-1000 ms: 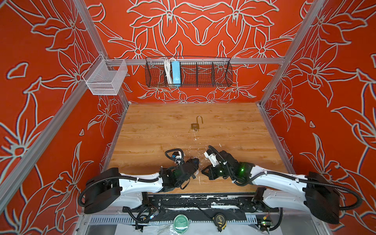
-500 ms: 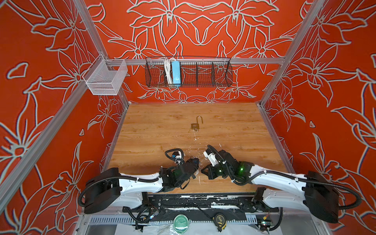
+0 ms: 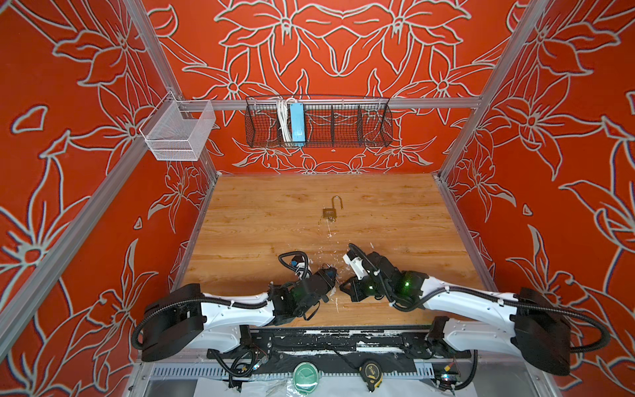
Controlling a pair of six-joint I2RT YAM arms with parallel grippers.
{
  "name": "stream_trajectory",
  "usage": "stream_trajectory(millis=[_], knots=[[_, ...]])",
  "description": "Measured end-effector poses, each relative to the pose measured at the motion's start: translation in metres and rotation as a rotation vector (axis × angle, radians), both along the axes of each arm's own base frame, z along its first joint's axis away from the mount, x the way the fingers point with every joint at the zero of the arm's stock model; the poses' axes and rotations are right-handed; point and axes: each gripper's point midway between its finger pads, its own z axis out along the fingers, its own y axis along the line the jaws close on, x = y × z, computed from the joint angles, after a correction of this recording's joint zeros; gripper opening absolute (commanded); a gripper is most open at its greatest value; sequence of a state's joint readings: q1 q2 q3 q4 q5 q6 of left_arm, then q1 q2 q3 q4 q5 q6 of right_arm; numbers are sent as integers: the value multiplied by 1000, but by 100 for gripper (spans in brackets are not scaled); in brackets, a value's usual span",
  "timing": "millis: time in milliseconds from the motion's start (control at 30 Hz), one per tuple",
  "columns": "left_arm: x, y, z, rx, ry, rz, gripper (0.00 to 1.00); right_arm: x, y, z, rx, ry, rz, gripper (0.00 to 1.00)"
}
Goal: Unlock with the key
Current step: 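Push the silver key up into the padlock's keyhole with the right gripper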
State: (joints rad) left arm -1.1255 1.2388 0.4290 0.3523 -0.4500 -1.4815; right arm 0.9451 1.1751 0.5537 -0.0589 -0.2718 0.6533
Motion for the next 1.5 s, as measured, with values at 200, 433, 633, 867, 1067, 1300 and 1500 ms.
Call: stream_trajectory(millis=[200,433,633,867,1067,1300,1500], knots=[[0,0,0,8,-11,-10,0,1,0,0,-6,2,-6,0],[0,2,4,11,-43,-15,0,3,4,5,30,19,-31,0],[2,5,8,12,-89,-7,0,5,8,10,76,67,-56,0],[-4,7,16,-20,-135,-46,0,-1,11,19,118,92,-48,0],[-7,5,21,-26,-148,-76,0,-4,9,23,125,92,-41,0],[-10,2,13,-20,-119,-95,0,-7,7,15,86,89,-33,0],[-20,-3,9,24,-95,-119,0,-8,9,13,50,84,-52,0]])
